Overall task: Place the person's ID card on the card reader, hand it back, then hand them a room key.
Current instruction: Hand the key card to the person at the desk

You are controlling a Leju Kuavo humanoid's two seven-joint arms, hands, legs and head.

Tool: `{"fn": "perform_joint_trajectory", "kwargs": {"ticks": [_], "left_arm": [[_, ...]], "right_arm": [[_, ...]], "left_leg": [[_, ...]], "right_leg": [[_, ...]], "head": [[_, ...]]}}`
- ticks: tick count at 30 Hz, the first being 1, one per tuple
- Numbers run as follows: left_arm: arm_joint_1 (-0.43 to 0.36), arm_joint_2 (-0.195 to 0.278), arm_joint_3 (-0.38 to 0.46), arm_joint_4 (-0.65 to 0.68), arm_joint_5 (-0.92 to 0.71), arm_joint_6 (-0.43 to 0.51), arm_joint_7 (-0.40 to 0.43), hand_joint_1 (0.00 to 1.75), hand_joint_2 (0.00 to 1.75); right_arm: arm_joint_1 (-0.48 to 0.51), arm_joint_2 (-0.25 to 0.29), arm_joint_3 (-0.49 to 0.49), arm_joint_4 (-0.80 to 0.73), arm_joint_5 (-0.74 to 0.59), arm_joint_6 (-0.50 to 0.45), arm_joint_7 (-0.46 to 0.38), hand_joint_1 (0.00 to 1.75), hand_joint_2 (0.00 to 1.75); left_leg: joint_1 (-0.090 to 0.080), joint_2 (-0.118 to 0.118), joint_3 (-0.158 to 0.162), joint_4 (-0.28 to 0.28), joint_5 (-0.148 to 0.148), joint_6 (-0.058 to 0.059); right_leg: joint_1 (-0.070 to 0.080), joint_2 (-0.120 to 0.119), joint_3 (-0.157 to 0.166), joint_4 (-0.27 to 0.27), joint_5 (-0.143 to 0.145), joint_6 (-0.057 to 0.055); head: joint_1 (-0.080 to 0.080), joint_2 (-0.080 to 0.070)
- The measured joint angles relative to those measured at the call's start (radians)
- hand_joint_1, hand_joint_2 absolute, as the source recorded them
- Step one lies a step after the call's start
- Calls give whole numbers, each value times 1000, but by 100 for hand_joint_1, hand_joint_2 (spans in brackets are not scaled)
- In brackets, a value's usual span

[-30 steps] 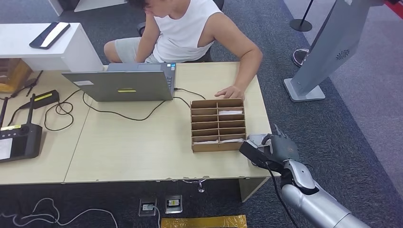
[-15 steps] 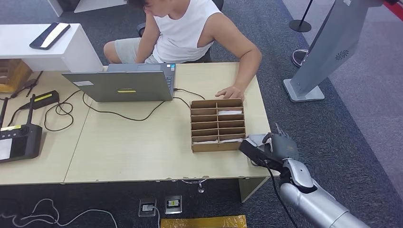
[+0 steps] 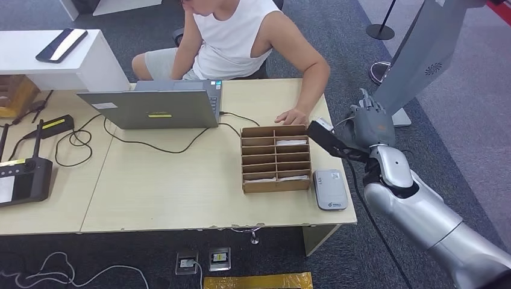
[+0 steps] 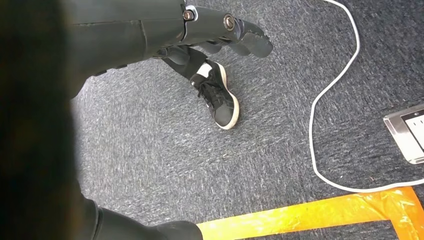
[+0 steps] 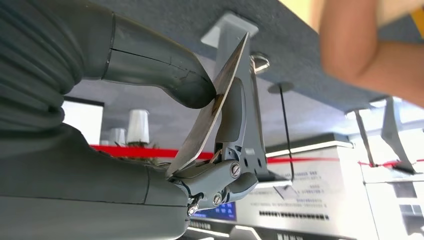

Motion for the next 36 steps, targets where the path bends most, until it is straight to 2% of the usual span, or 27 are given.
{"fn": "perform_joint_trajectory", "kwargs": {"ticks": [4, 11, 29, 30, 31, 34, 35, 36], "left_arm": [[-6, 0, -6, 0, 0, -1, 0, 0, 175], [-18, 0, -13, 0, 0, -2, 8, 0, 175], [-45, 0, -38, 0, 0, -9, 51, 0, 175], [-45, 0, -38, 0, 0, -9, 51, 0, 175], [-45, 0, -38, 0, 0, -9, 52, 0, 175], [-45, 0, -38, 0, 0, -9, 52, 0, 175], [-45, 0, -38, 0, 0, -9, 52, 0, 175], [-45, 0, -38, 0, 0, -9, 52, 0, 175]], "right_arm": [[-74, 11, 9, -13, 6, 29, 7, 175, 175], [-156, 60, 45, -7, 28, 69, 15, 175, 175], [-222, 153, 142, 132, 63, 129, 60, 175, 175], [-224, 159, 147, 142, 65, 130, 60, 171, 175], [-226, 164, 152, 152, 67, 129, 59, 145, 175], [-231, 182, 164, 181, 70, 120, 48, 18, 175], [-232, 188, 167, 191, 71, 111, 42, 0, 175], [-232, 192, 169, 200, 72, 101, 36, 0, 175]], "left_leg": [[0, 0, 0, 0, 0, 0], [0, 0, 0, 0, 0, 0], [1, 0, -1, 0, 0, 0], [1, 0, -1, 0, 0, 0], [1, 0, -1, 0, 0, 0], [1, 0, -1, 0, 0, 0], [1, 0, -1, 0, 0, 0], [1, 0, -1, 0, 0, 0]], "right_leg": [[0, 0, 0, 0, 0, 0], [0, 0, 0, 0, 0, 0], [1, 0, 0, 0, 0, 0], [1, 0, 0, 0, 0, 0], [1, 0, 0, 0, 0, 0], [1, 0, 0, 0, 0, 0], [1, 0, 0, 0, 0, 0], [1, 0, 0, 0, 0, 0]], "head": [[0, 0], [0, 0], [0, 0], [0, 0], [0, 0], [0, 0], [0, 0], [0, 0]]}}
